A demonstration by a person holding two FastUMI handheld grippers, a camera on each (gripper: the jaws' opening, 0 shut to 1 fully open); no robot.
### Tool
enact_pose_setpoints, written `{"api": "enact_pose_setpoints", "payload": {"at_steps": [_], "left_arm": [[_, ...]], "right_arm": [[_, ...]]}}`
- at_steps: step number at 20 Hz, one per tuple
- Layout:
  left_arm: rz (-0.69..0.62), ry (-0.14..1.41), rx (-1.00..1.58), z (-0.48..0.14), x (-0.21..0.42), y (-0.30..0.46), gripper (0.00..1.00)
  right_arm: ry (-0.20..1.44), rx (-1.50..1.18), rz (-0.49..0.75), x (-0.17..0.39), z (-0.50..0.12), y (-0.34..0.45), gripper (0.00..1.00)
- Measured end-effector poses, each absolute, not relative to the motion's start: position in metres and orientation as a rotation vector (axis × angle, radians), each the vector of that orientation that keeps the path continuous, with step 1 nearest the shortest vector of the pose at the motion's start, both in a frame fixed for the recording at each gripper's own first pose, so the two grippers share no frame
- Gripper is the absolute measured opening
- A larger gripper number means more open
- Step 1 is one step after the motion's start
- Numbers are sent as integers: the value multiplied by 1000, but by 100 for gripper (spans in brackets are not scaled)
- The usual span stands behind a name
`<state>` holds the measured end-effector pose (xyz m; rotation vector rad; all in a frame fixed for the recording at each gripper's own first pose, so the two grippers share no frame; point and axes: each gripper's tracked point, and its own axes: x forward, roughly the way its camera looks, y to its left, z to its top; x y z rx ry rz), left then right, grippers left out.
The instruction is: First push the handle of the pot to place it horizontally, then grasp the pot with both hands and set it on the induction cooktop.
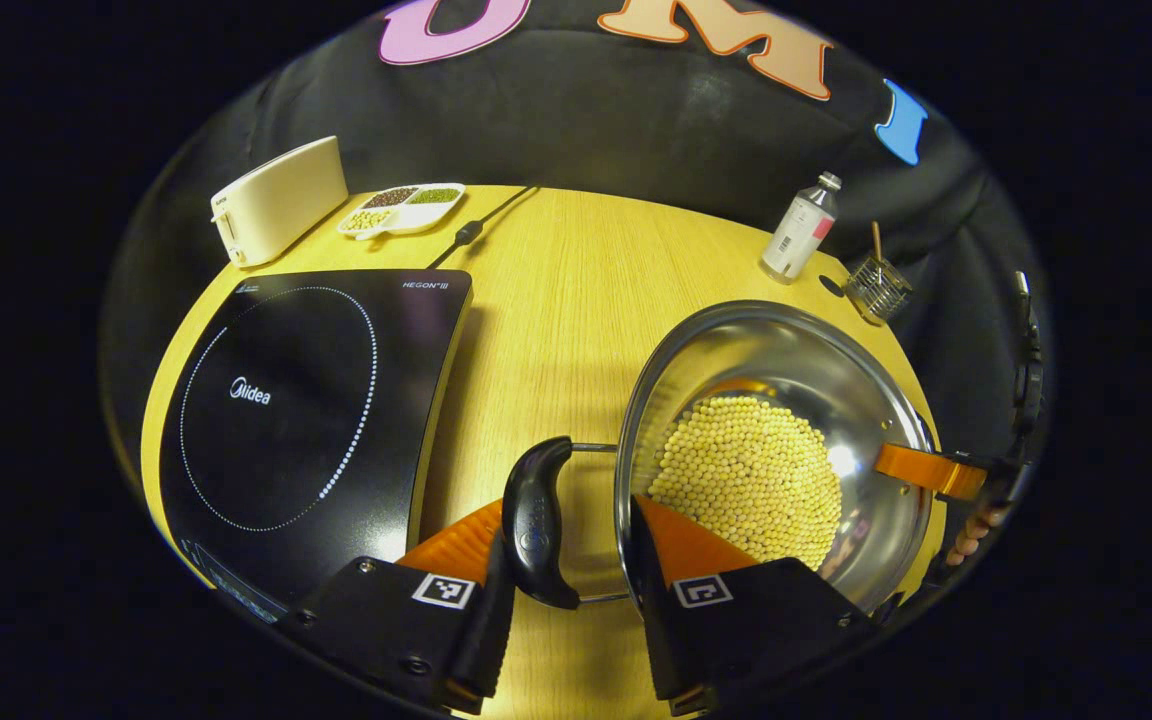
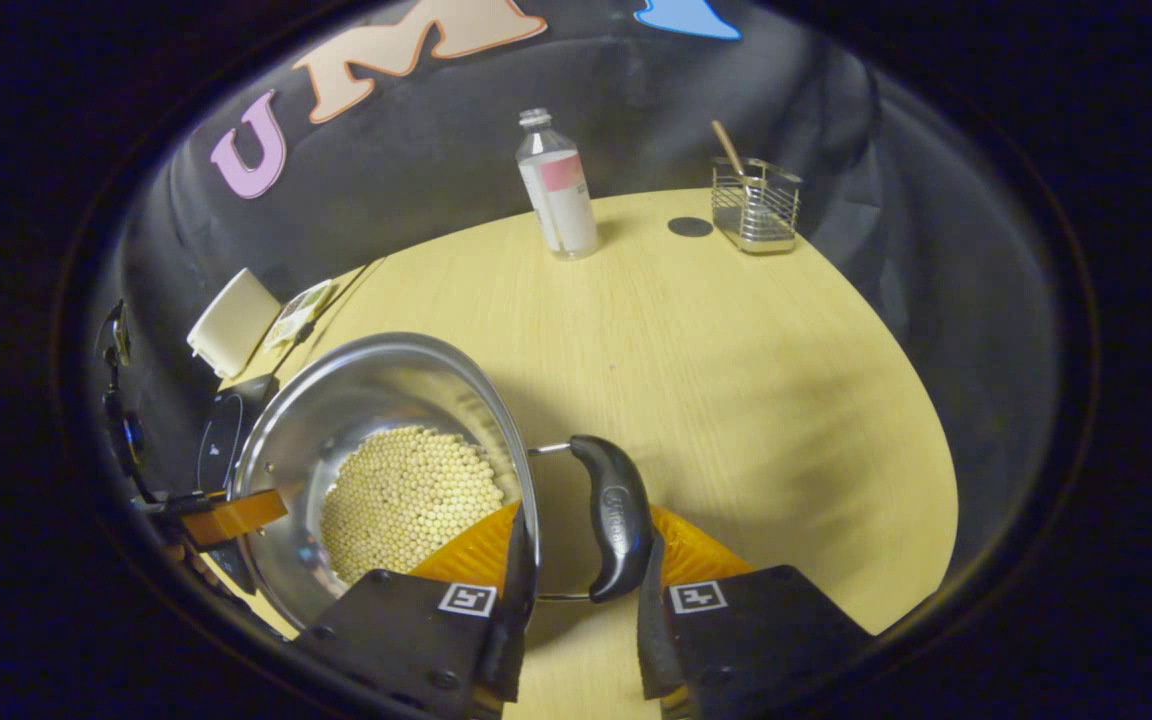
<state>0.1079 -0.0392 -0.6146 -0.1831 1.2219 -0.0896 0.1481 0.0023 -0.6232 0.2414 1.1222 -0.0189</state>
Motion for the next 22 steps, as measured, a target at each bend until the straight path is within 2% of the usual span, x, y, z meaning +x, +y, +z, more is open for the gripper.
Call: {"api": "enact_pose_setpoints", "payload": {"at_steps": [1, 2, 3, 5, 6, 7, 10, 11, 12, 13, 14, 15, 16, 19, 20, 21, 22], "left_arm": [[-92, 1220, -179, -612, 108, -37, 60], [-95, 1220, -178, -610, 106, -37, 60], [-98, 1219, -180, -608, 106, -35, 60], [-104, 1211, -183, -602, 107, -32, 58], [-107, 1210, -183, -600, 107, -30, 60], [-111, 1201, -185, -596, 109, -27, 58], [-122, 1178, -189, -583, 113, -14, 58], [-127, 1175, -190, -580, 115, -9, 60], [-131, 1173, -192, -576, 115, -2, 59], [-141, 1166, -194, -573, 117, 5, 60], [-156, 1163, -194, -570, 118, 13, 60], [-172, 1164, -192, -567, 119, 23, 60], [-186, 1161, -193, -564, 122, 34, 60], [-215, 1150, -201, -561, 130, 74, 59], [-225, 1148, -200, -562, 132, 89, 57], [-229, 1150, -201, -563, 133, 103, 57], [-232, 1149, -205, -566, 135, 118, 59]], "right_arm": [[1121, 245, -24, 146, -621, 4, 43], [1122, 248, -27, 144, -619, 4, 48], [1120, 252, -32, 141, -616, 5, 43], [1114, 251, -39, 140, -611, 8, 43], [1110, 251, -45, 139, -606, 10, 43], [1105, 251, -51, 138, -602, 13, 48], [1092, 254, -67, 135, -589, 24, 48], [1089, 256, -74, 133, -584, 29, 43], [1085, 256, -83, 132, -578, 36, 48], [1080, 254, -94, 131, -573, 43, 48], [1076, 252, -107, 129, -568, 51, 48], [1073, 252, -126, 127, -561, 60, 43], [1072, 252, -141, 124, -557, 72, 48], [1063, 261, -177, 118, -545, 113, 48], [1065, 259, -186, 117, -543, 127, 43], [1066, 257, -191, 116, -542, 143, 48], [1064, 252, -194, 118, -541, 158, 48]]}}
